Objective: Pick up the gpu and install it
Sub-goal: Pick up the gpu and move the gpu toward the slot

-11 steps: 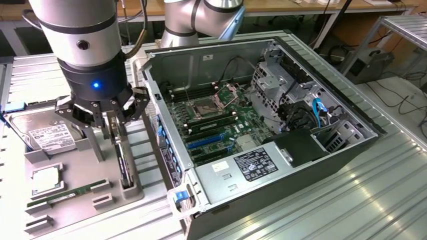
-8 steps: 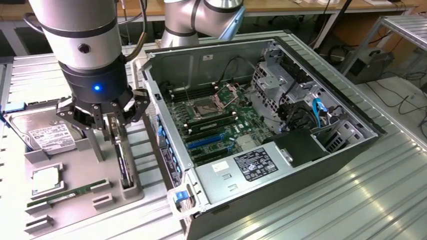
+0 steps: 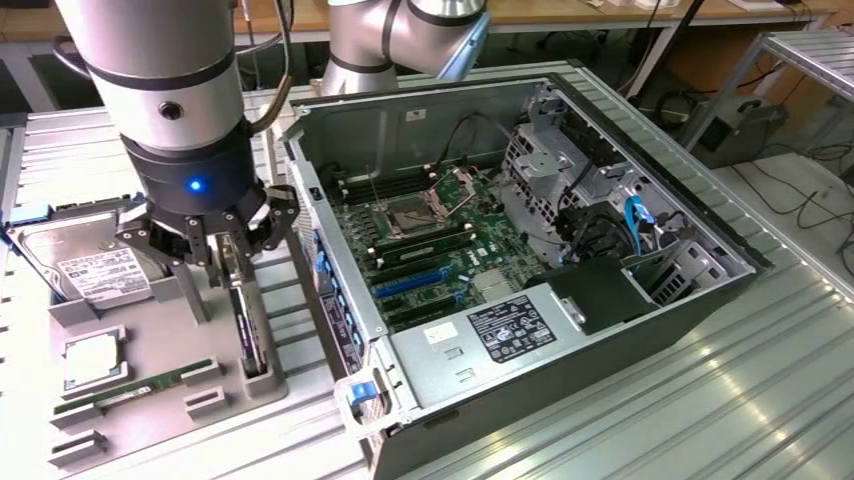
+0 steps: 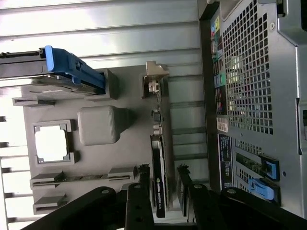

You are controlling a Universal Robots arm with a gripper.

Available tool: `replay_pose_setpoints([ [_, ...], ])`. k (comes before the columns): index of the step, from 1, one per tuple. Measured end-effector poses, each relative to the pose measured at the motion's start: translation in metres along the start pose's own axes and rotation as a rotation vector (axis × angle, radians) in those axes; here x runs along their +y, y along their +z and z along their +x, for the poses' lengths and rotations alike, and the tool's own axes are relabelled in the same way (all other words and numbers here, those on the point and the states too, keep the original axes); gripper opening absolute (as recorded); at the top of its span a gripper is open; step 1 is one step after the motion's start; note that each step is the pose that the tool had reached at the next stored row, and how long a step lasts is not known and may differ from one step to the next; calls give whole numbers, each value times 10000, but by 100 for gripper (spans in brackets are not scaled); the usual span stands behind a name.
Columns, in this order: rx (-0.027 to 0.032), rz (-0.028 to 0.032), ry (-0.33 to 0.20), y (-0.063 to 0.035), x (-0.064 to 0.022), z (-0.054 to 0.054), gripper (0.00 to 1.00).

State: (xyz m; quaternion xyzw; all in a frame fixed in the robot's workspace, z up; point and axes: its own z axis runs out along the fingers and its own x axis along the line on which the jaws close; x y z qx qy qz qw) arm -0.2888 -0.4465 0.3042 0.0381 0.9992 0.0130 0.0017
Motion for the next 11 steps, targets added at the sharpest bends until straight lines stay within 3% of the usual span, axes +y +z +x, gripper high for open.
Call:
replay_pose_setpoints([
  [5,-10,0,4,129,-5,16,36],
  [11,-10,0,5,134,-5,16,36],
])
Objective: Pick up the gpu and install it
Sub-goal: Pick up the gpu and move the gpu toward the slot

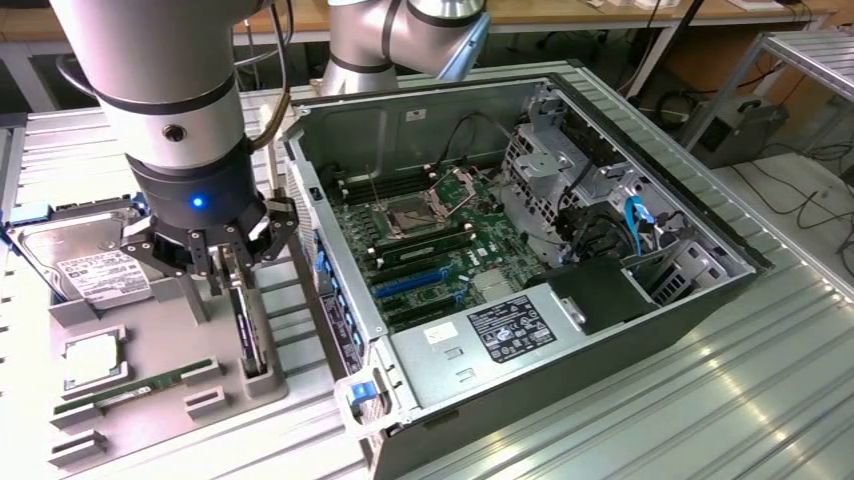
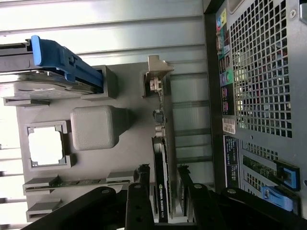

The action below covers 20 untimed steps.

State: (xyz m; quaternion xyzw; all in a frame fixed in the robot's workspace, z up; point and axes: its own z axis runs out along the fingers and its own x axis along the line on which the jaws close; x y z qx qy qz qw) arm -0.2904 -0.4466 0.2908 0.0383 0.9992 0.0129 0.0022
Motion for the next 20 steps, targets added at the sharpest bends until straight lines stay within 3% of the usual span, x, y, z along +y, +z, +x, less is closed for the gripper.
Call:
replay_pose_setpoints([
  [10,-1,-4,1,46,-1,0,36],
  [20,1,-31,1,226,-6,1,36],
])
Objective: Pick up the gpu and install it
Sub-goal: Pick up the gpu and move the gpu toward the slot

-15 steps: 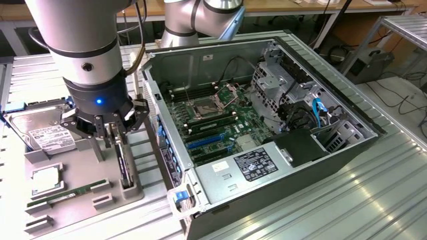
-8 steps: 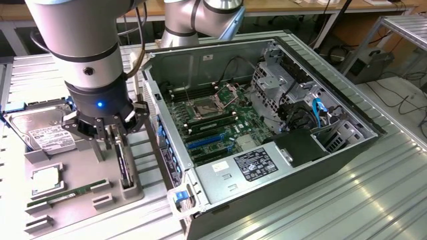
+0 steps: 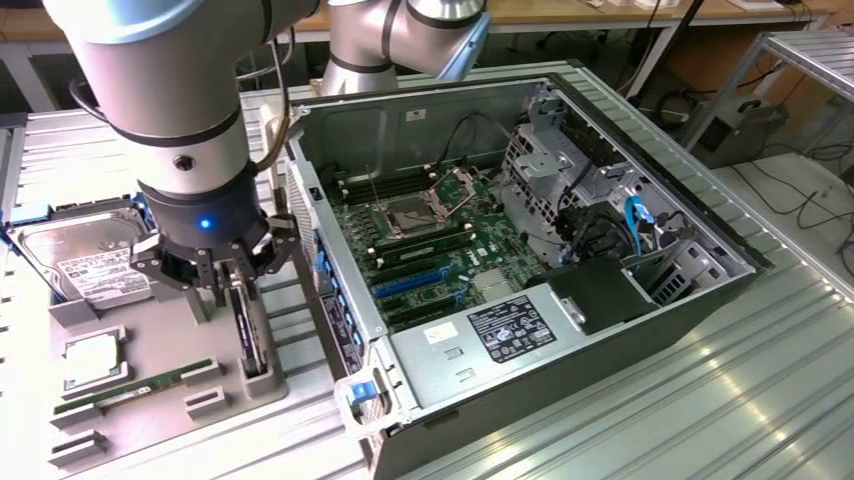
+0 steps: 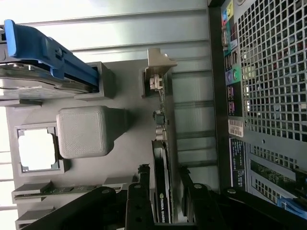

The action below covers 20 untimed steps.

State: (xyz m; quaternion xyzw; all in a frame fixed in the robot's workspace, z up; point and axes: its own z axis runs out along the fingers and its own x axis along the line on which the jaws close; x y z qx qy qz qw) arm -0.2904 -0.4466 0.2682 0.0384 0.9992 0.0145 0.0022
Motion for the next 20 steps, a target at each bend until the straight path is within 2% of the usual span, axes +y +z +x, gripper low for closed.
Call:
replay_pose_setpoints([
  [7,5,-65,0,118,-3,2,36],
  [20,10,-107,-31,206,26,11,36],
])
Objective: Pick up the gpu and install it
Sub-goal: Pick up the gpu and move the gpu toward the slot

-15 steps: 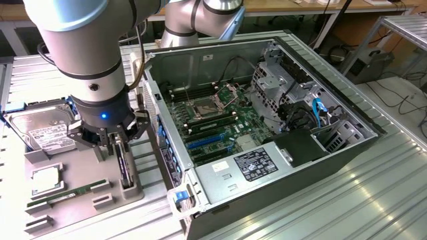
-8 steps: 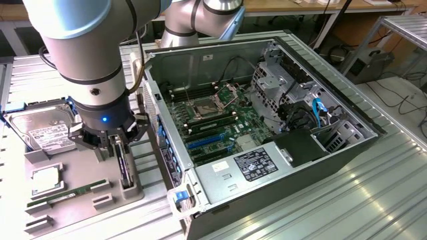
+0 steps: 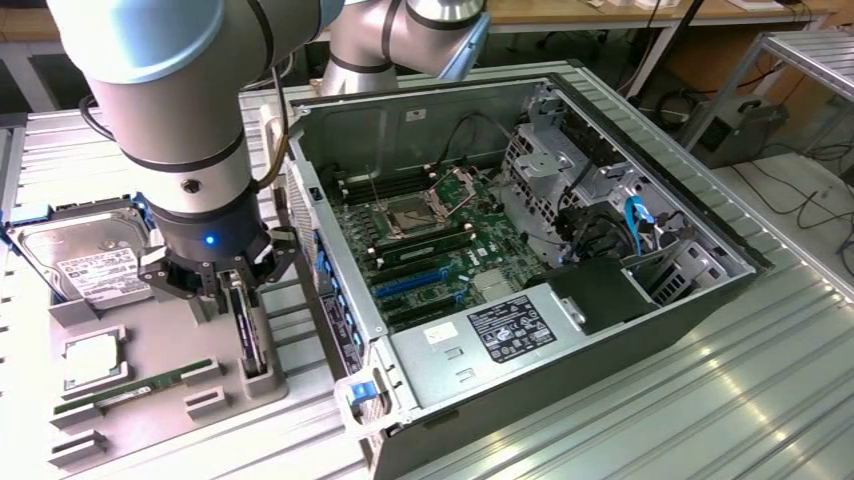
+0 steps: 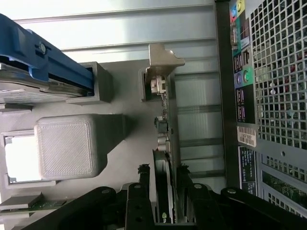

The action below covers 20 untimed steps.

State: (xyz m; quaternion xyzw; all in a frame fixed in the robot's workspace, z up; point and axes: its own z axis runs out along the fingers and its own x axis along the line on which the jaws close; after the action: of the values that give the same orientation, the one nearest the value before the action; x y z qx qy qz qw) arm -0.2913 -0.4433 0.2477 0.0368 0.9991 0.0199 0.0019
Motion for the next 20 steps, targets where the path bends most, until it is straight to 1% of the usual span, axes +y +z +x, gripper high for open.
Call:
replay_pose_setpoints([
  [4,1,-13,-2,10,1,6,36],
  [9,5,-73,-3,15,2,7,36],
  [10,6,-78,-4,15,2,7,35],
  [11,7,-81,-3,15,1,7,28],
  [12,6,-81,-3,15,2,7,26],
  [17,7,-82,-25,16,1,7,26],
  [20,22,-84,-355,16,1,7,26],
])
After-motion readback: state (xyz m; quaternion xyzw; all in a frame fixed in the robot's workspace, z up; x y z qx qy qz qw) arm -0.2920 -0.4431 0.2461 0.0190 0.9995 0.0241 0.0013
